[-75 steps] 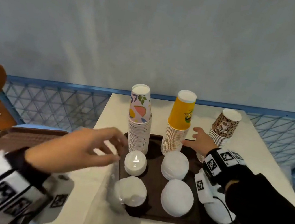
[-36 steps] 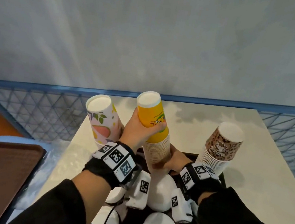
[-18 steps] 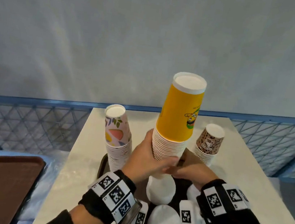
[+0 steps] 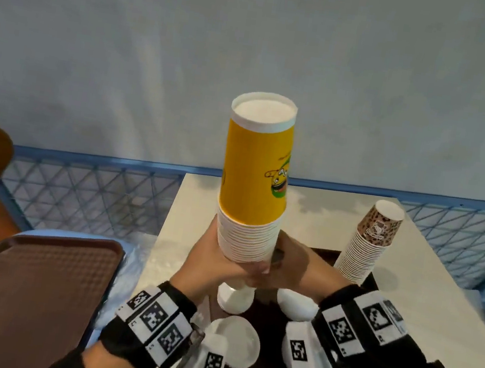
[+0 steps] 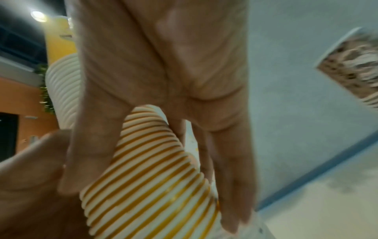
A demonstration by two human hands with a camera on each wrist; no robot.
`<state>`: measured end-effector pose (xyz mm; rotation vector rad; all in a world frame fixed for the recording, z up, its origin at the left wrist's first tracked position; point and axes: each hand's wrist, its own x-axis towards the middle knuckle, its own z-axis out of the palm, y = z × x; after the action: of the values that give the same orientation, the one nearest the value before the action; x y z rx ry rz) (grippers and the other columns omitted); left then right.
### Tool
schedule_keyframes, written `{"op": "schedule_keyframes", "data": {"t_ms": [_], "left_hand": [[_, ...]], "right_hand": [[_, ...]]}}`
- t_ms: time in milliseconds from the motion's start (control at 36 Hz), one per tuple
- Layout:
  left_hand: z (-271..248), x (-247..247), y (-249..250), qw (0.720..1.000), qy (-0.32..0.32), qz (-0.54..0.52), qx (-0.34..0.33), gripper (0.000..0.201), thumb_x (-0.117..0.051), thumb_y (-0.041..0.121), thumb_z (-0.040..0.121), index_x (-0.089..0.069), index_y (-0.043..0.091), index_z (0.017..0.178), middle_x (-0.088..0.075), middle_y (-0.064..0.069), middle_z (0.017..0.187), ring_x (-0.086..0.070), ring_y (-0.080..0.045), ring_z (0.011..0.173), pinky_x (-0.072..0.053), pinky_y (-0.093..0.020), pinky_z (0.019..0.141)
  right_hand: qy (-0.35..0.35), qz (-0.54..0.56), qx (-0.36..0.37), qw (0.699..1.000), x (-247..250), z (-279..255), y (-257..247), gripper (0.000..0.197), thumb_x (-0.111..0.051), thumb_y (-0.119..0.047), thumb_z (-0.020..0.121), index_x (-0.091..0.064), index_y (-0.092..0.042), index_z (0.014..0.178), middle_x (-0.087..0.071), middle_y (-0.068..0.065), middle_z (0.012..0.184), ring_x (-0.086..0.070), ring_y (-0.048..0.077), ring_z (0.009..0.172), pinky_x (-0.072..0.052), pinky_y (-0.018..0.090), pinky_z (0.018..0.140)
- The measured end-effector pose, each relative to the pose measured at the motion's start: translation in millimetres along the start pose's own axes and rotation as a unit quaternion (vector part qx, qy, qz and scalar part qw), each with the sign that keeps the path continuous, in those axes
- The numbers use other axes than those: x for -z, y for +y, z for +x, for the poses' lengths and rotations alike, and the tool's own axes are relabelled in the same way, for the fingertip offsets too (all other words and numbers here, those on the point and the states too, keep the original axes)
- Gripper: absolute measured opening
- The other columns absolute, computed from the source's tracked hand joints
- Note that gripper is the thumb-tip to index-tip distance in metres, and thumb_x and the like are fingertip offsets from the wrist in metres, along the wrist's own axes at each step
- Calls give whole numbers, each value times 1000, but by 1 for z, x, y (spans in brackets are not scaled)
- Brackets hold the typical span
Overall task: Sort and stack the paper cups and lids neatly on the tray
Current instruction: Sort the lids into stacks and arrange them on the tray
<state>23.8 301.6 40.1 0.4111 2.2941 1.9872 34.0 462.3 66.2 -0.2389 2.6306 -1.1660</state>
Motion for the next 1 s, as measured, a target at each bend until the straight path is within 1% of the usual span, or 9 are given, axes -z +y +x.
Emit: {"op": "schedule_keyframes", "data": {"t_ms": [83, 194, 306, 444, 556, 639, 750, 806, 1000], "left_hand": [[3, 26, -1, 1000, 14, -12, 0, 83, -88, 27, 48, -54, 19, 124, -68, 2, 118, -64, -12, 109, -55, -40, 91], [9, 53, -7, 999, 25, -29, 18, 83, -85, 29, 45, -56, 18, 122, -71, 4, 111, -67, -9, 102, -58, -30, 77], [17, 62, -20, 997, 47, -39, 46, 83, -84, 34, 37, -57, 24, 115, -73, 12, 97, -68, 1, 89, -53, -20, 64], [34, 65, -36, 996, 54, -25, 68, 90, -86, 31, 38, -55, 18, 121, -71, 3, 107, -67, -10, 100, -54, -28, 75], [49, 62, -50, 995, 50, -18, 87, 85, -85, 31, 37, -57, 24, 117, -72, 6, 104, -67, -3, 96, -53, -29, 76], [62, 55, -59, 994, 46, -16, 102, 86, -83, 32, 36, -56, 22, 117, -71, 5, 104, -66, -4, 96, -53, -30, 76], [80, 44, -75, 991, 37, -7, 127, 90, -85, 31, 38, -55, 19, 121, -69, 0, 110, -64, -16, 106, -51, -47, 93], [89, 38, -84, 990, 28, -3, 141, 91, -86, 32, 37, -54, 20, 121, -68, -1, 112, -63, -18, 107, -49, -51, 95], [111, 20, -112, 987, 0, 32, 156, 94, -87, 32, 36, -52, 21, 123, -67, -1, 115, -63, -20, 108, -48, -51, 97]], "right_hand": [[18, -6, -13, 1000, 7, 9, -8, 91, -82, -24, 66, -28, -28, 139, -48, -5, 126, -54, 17, 116, -46, 36, 99], [192, 19, -40, 980, 10, 40, -10, 88, -83, -26, 64, -31, -19, 135, -37, 10, 133, -51, 24, 119, -44, 36, 101], [189, 22, -31, 981, -5, 72, -1, 102, -83, -29, 64, -21, -16, 143, -29, 11, 143, -38, 24, 130, -35, 31, 104], [182, 104, -31, 977, -26, 102, 12, 91, -83, -30, 63, -31, -18, 137, -49, 3, 136, -50, 20, 123, -43, 34, 100], [220, 97, -28, 970, -27, 110, 21, 69, -77, -39, 70, -40, -20, 126, -58, 1, 124, -58, 19, 110, -44, 27, 85], [231, 79, -23, 969, -19, 109, 29, 70, -78, -36, 68, -40, -20, 123, -58, 0, 120, -58, 17, 107, -45, 26, 82], [236, 62, -34, 969, 2, 102, 45, 72, -80, -27, 67, -38, -18, 125, -56, 1, 121, -54, 12, 104, -41, 23, 82], [240, 54, -48, 968, 14, 97, 54, 73, -80, -25, 66, -38, -17, 126, -56, 2, 123, -55, 15, 106, -41, 23, 82], [239, 39, -85, 966, 52, 81, 83, 76, -82, -21, 64, -39, -16, 127, -59, 5, 124, -57, 20, 109, -42, 23, 82]]}}
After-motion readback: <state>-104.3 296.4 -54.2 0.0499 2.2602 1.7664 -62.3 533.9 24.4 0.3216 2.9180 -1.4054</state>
